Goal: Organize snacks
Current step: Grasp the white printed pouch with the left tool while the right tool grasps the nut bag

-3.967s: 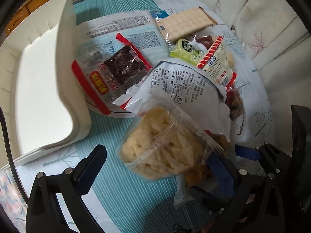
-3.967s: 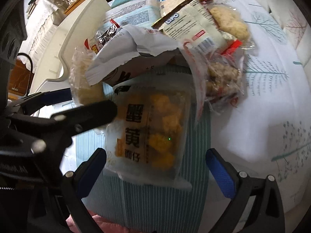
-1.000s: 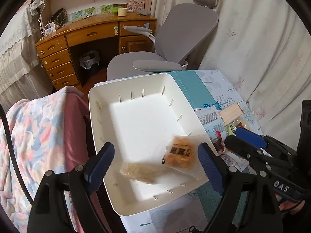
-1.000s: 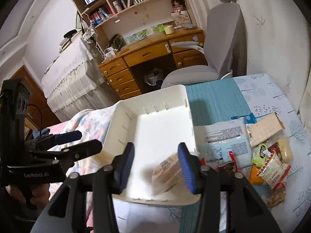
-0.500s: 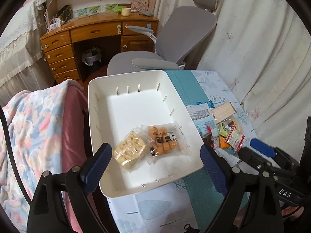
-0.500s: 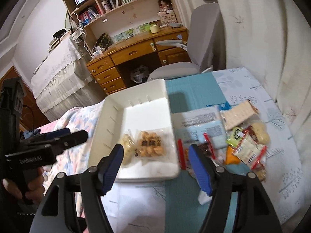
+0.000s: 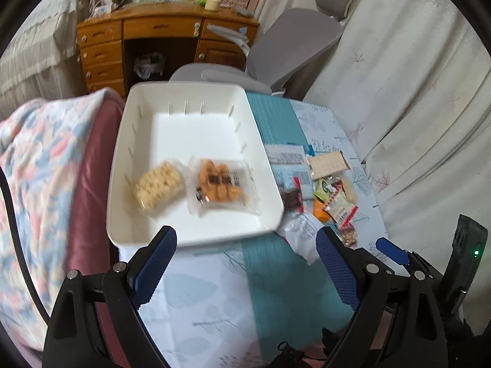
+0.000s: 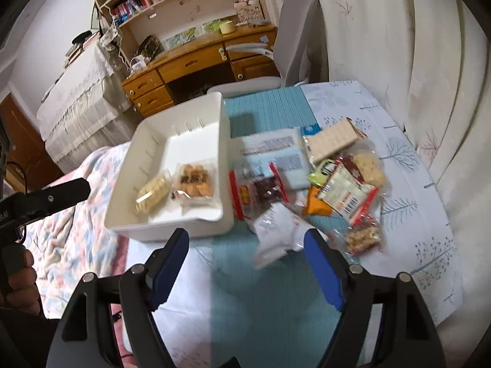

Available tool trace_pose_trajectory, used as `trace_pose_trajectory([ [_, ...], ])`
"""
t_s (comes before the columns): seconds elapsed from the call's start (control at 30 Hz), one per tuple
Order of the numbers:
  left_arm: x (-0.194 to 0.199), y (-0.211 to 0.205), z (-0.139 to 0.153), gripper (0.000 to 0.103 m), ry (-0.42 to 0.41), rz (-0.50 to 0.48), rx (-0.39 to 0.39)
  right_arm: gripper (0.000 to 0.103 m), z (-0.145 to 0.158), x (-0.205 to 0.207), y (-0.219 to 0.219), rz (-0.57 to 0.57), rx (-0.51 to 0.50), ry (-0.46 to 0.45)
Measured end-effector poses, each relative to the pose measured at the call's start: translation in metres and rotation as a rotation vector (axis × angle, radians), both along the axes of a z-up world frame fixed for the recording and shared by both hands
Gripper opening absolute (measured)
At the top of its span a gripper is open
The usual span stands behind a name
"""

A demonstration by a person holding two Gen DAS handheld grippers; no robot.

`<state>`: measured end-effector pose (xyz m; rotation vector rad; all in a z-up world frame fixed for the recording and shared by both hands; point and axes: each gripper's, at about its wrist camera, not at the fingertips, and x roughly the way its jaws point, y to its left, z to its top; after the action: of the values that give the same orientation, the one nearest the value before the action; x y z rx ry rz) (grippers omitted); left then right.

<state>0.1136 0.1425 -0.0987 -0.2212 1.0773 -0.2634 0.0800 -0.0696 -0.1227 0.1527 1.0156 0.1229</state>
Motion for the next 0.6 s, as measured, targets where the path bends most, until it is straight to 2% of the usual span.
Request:
trace_pose_trajectory([
  [0.4, -0.011, -0.062, -0.021, 0.093, 0.129, 0.159, -0.013, 0.082, -0.012, 0.010, -0.079, 0.102, 0.033, 0.079],
  [0.6, -0.008, -0.091, -0.043, 0.096, 0.204, 0.228, -0.035, 0.083, -0.024, 0.023, -0.109, 0.176, 0.041, 0.133],
])
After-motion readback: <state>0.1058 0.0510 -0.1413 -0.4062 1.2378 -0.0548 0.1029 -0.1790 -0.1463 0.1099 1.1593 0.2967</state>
